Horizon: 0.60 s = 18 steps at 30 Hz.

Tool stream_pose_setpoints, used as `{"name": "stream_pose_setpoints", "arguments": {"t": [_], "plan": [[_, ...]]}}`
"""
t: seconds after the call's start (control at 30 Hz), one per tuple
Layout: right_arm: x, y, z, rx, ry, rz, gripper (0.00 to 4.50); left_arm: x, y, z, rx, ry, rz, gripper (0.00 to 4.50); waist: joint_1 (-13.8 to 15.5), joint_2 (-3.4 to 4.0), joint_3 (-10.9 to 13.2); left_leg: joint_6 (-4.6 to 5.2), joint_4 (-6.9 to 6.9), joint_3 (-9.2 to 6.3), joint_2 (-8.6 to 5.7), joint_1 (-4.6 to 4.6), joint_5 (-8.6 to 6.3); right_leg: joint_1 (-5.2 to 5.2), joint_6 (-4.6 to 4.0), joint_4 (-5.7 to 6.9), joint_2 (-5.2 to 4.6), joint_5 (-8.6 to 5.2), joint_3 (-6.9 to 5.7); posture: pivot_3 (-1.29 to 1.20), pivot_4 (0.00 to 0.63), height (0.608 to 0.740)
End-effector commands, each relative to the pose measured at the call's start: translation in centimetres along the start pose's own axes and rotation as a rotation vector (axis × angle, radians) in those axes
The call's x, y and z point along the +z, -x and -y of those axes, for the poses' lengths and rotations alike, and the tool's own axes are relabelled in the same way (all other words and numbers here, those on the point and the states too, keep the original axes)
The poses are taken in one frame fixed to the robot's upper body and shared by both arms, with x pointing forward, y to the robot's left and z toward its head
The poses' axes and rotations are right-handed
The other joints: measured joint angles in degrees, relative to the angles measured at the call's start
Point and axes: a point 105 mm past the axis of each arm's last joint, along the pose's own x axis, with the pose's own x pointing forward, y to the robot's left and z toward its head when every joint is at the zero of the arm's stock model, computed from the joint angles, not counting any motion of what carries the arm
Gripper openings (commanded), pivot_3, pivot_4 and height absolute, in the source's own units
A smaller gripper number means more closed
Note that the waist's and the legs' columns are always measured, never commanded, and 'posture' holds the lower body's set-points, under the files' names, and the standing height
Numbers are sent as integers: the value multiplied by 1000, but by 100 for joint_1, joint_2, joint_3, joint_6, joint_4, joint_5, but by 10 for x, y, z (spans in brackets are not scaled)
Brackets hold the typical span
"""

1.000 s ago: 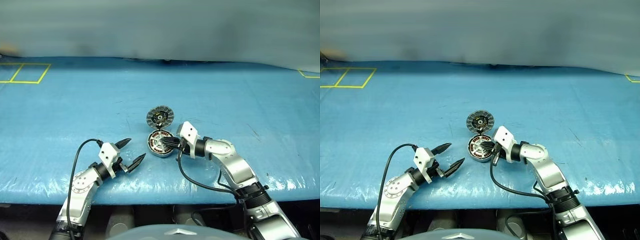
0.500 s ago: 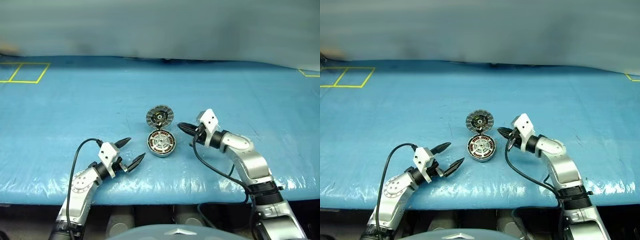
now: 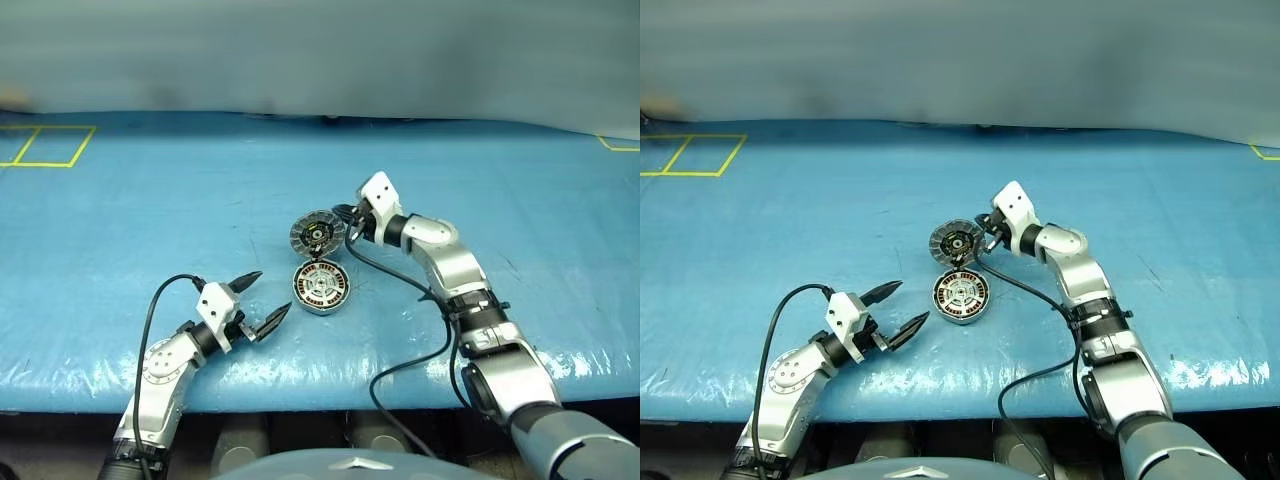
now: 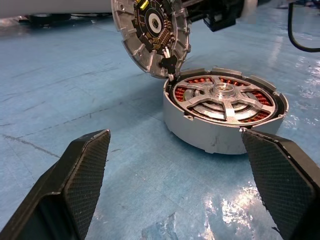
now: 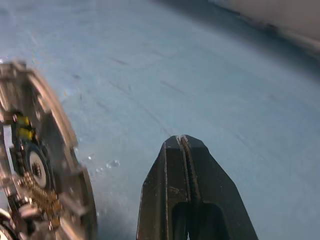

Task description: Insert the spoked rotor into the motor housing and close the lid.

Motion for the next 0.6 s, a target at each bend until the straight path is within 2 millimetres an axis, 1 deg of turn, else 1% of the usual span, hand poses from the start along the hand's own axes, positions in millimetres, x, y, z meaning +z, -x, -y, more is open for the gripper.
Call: {"name": "stream_pose_setpoints", "arguments": {"t": [0.03,0.13,0.17,0.27,0.3,0.43,0.53,0.6], "plan": [[31,-5,-6,118,-20,114,25,8,3,-2,19,-32,27,4500,7,1,1,0,-4,0,0,-1,0,-1,-1,-1,-1,0,1,0,150,740],[39,-6,-18,228,-20,129,25,7,4,-1,29,-29,25,4500,22,2,1,0,-11,-3,0,-2,0,-2,-5,-4,-2,-2,-3,0,150,740],[40,-4,-27,292,0,121,25,7,5,-1,34,-29,24,4500,23,2,1,0,-12,-3,0,-2,0,-2,-6,-4,-1,-3,-4,0,150,740],[38,6,-47,443,53,94,25,6,7,-2,45,-27,22,4500,21,7,4,0,-14,-3,0,-2,0,-6,-7,-3,-2,-3,-4,0,150,740],[36,9,-51,467,70,82,25,6,7,-2,47,-27,21,4500,22,8,4,0,-14,-3,0,-2,0,-6,-8,-3,-1,-4,-4,0,150,740],[20,20,-61,500,167,-5,25,5,8,-2,50,-26,21,4500,27,8,4,0,-13,-5,1,1,0,-4,-3,0,0,-9,-6,0,150,740],[9,31,-73,540,187,-36,25,6,7,-3,48,-27,21,4500,37,8,4,0,-11,-4,0,0,0,-5,5,0,-1,-15,-6,0,150,740],[-3,37,-78,541,227,-87,25,6,6,-3,42,-26,20,4500,42,8,5,0,-11,-4,0,0,0,-5,5,-1,-1,-15,-6,0,150,740]]}}
